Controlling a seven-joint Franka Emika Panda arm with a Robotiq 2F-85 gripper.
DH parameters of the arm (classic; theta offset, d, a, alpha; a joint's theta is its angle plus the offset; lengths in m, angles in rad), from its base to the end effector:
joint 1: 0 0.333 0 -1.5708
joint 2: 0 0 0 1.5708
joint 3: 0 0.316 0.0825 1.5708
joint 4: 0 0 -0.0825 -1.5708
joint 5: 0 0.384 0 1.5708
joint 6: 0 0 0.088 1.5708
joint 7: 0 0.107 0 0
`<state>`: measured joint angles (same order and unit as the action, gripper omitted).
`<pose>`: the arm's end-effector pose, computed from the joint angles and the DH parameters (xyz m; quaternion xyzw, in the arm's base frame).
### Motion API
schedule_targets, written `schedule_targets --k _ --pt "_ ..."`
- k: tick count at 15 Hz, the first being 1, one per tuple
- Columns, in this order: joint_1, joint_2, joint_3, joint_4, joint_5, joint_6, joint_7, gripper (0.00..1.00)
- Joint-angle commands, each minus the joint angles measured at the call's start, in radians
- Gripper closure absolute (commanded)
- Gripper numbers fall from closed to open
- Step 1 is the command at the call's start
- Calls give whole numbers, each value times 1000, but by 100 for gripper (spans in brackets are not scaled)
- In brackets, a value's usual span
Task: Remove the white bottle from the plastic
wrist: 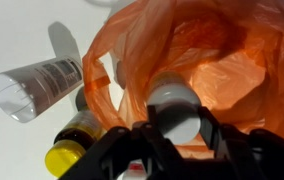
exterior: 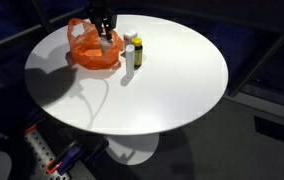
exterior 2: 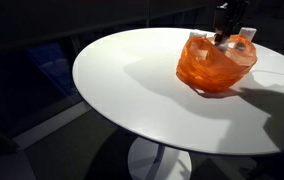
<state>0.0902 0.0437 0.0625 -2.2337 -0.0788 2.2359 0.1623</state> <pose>0.5196 0.0775 0.3481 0.9992 0.0201 -0.0158 0.0320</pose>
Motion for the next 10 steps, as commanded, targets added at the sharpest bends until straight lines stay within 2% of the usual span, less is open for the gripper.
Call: schedule_targets --k 1,10 --pt "-10 -51 -1 28 10 -44 -18 81" --pt "-25 -200 -18 90 109 -175 -120 81"
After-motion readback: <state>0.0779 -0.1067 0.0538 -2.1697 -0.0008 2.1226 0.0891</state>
